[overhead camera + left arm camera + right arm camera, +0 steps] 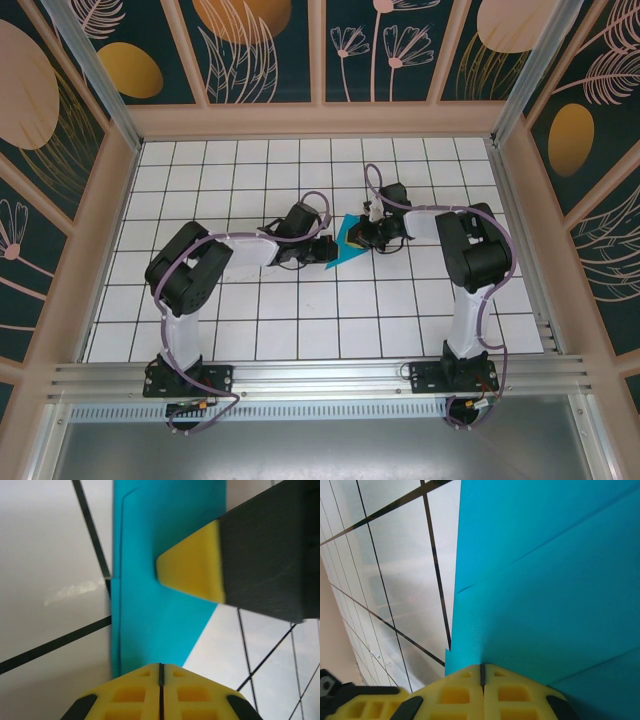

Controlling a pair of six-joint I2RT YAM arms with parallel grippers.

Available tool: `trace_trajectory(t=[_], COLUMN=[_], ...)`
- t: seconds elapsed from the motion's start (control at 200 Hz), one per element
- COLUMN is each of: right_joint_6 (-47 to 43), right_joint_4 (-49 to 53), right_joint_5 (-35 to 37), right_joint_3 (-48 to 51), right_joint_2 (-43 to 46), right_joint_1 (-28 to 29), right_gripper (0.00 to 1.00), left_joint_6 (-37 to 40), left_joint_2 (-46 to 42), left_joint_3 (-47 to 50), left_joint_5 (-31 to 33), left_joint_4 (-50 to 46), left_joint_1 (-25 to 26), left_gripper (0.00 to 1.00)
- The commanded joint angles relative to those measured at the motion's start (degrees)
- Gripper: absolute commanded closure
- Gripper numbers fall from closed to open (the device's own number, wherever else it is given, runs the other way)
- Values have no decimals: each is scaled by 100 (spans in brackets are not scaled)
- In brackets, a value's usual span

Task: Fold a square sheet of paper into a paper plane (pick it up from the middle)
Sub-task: Fourth fold the wing at the center of the table.

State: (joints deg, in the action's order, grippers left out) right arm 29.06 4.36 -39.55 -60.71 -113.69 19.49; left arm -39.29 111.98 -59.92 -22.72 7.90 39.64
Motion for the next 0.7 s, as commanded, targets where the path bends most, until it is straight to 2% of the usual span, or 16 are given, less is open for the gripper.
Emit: trace_trajectory(t=[0.0, 0.265, 0.375, 0.696], right_joint_6=[-64, -246, -128, 170], right_joint_4=[256, -386, -516, -524], right_joint_5=[974, 369, 198, 273], right_joint_3=[272, 125, 171, 535], right_joint_2=[-494, -9, 240, 614], right_joint_1=[-30, 168, 284, 446], right_gripper=[98, 97, 97, 97], left_joint_6=[-77, 26, 22, 24], left_joint_2=[164, 210, 219, 227], left_joint_3=[11, 304, 346, 306], left_joint_5=[-128, 163, 212, 285], left_joint_4=[6, -289, -289, -307], left_joint_1=[-22, -19, -18, -25], left_gripper=[91, 100, 100, 100])
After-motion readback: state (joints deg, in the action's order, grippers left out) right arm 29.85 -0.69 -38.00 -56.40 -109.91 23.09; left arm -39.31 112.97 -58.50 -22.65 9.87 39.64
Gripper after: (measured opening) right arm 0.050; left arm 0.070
